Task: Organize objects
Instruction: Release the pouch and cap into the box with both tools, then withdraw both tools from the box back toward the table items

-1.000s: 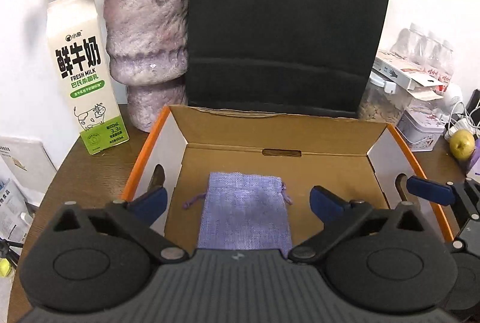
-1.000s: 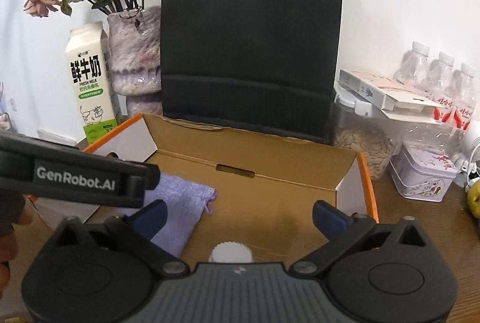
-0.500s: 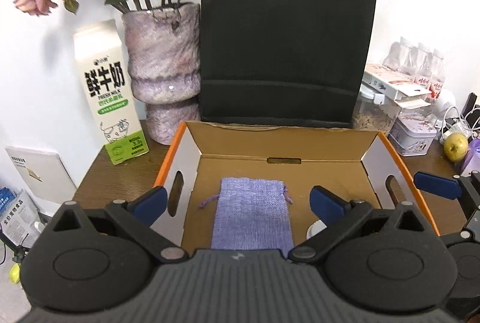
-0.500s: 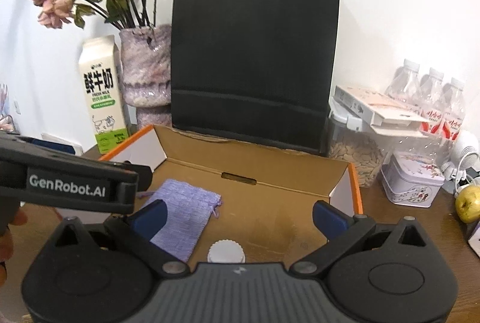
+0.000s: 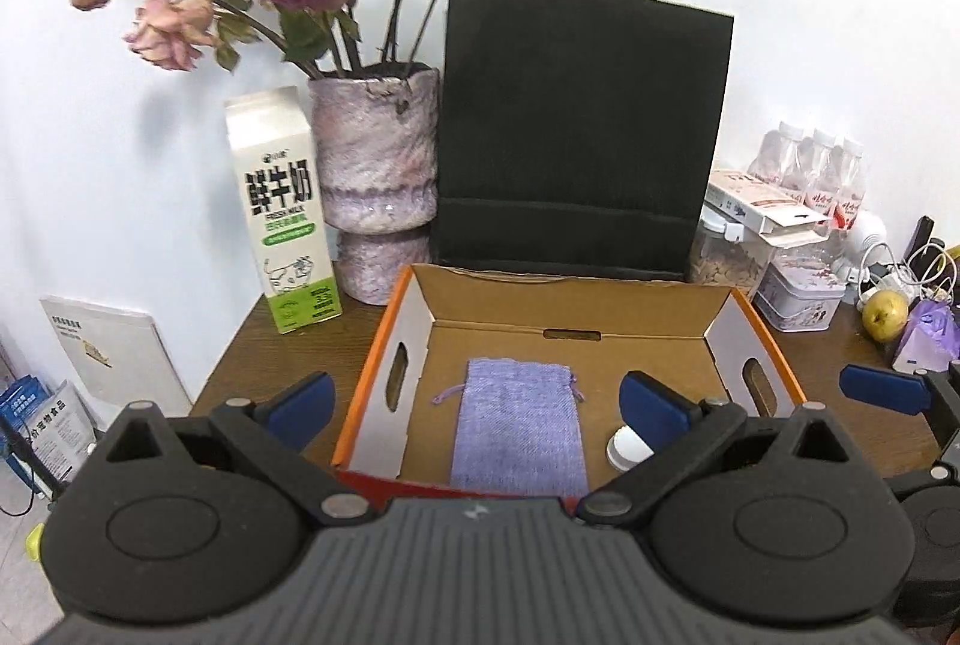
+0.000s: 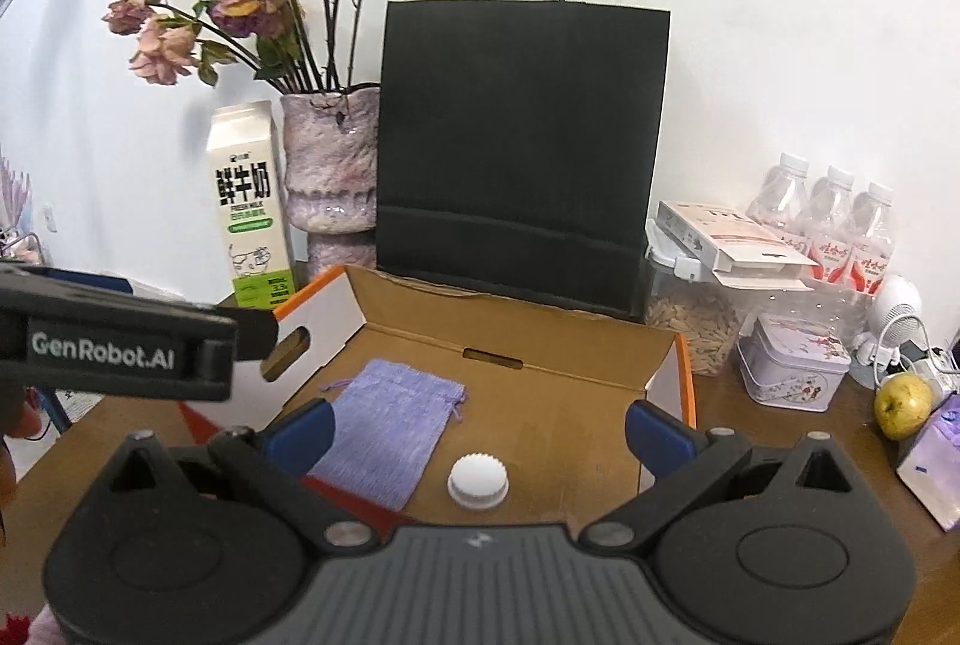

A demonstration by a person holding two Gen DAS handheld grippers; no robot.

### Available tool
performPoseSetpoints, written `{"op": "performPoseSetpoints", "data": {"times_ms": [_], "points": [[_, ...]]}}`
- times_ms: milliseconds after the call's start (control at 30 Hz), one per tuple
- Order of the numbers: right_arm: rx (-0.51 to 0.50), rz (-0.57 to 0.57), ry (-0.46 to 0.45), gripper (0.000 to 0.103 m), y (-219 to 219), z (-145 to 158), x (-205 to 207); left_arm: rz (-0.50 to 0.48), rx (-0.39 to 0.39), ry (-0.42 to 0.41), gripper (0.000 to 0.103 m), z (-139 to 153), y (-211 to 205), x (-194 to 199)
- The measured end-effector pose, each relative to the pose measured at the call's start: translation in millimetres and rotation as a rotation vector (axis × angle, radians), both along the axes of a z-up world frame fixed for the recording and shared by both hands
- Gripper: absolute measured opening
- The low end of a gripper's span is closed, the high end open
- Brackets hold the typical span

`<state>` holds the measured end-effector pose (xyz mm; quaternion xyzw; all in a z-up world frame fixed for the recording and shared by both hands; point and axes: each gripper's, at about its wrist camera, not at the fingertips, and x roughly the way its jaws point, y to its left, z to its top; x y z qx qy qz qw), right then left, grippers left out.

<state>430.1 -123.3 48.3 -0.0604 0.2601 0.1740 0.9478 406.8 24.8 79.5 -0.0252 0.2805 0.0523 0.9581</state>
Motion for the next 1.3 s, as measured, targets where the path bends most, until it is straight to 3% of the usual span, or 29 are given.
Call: {"op": "performPoseSetpoints", "data": {"times_ms": [467,1300], "points": [[0.003,-0.01,-0.016,0.103,-4,23,-61,0.008,0.016,-0.035,0.103,16,6,-64],[0.032,-0.02,-0.055,0.103,-34,34,-174,0.023,0.061,-0.09,0.103,14,-1,-183]]}}
